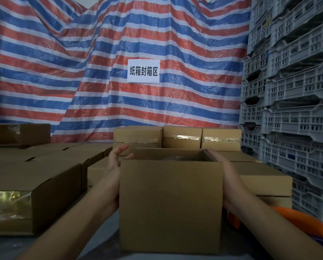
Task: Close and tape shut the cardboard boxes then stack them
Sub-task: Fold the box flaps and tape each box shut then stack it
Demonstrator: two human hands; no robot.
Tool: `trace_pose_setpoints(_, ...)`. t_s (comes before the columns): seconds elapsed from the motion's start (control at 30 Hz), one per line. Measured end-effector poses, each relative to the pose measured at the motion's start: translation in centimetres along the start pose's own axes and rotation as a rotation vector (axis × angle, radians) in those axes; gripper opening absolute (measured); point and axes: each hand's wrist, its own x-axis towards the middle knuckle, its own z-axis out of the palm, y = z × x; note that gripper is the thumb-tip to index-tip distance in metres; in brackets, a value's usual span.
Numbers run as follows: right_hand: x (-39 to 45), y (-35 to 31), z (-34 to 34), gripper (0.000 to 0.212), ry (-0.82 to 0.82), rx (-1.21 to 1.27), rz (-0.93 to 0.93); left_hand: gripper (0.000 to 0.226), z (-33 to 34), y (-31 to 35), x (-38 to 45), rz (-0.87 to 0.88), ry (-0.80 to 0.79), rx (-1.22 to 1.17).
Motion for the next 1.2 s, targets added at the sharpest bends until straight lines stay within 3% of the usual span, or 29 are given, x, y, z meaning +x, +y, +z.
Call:
trace_pose_setpoints(0.07,0.0,0.1,0.0,0.056,0.005,-0.028,-0.028,0.036,-0.1,0.0,0.0,-0.010,0.009,0.007)
trace_pose_setpoints(0.13,-0.2,0.1,-0.1,0.048,0.039,-0.047,-0.053,0.019,-0.4,-0.1,0.1,-0.030,-0.026,0.063)
trace_pose_setpoints(0.23,-0.5,0.3,-0.1,0.030,0.072,-0.036,-0.060,0.012,-0.8,-0.2,0.0,-0.067,-0.110,0.125)
trace_pose_setpoints(0.4,-0.7,0.4,-0.1,0.023,0.062,-0.006,-0.073,0.020,-1.2,0.2,-0.4,-0.099,-0.219,0.231)
trace_pose_setpoints(0.57,-0.7,0.3,-0.1,0.024,0.018,0.025,-0.067,0.024,-1.3,-0.7,0.1,-0.085,-0.068,0.324)
trace_pose_setpoints(0.7,-0.6,0.0,-0.1,0.035,-0.018,-0.065,-0.053,0.029,-1.0,-1.1,-0.3,-0.034,-0.031,0.250)
trace_pose_setpoints(0.8,-0.4,-0.3,-0.2,0.033,-0.045,-0.099,-0.028,0.034,-0.9,-0.8,-1.3,-0.006,-0.095,0.247)
trace_pose_setpoints(0.87,-0.3,-0.4,-0.2,0.030,-0.048,-0.115,-0.015,0.053,-1.0,-0.1,-0.3,-0.072,-0.120,0.223)
trace_pose_setpoints(0.93,-0.3,-0.4,-0.3,0.027,-0.054,-0.132,-0.011,0.070,-2.0,0.7,0.4,-0.084,-0.278,0.242)
trace_pose_setpoints(1.0,-0.4,-0.4,-0.4,0.024,-0.071,-0.139,-0.008,0.069,-3.0,1.2,0.2,-0.064,-0.429,0.255)
trace_pose_setpoints(1.1,-0.4,-0.4,-0.6,0.023,-0.085,-0.134,-0.006,0.070,-3.3,1.0,0.4,-0.065,-0.392,0.219)
trace_pose_setpoints(1.2,-0.6,-0.4,-0.6,0.022,-0.084,-0.122,-0.020,0.081,-3.6,0.9,0.5,-0.054,-0.451,0.210)
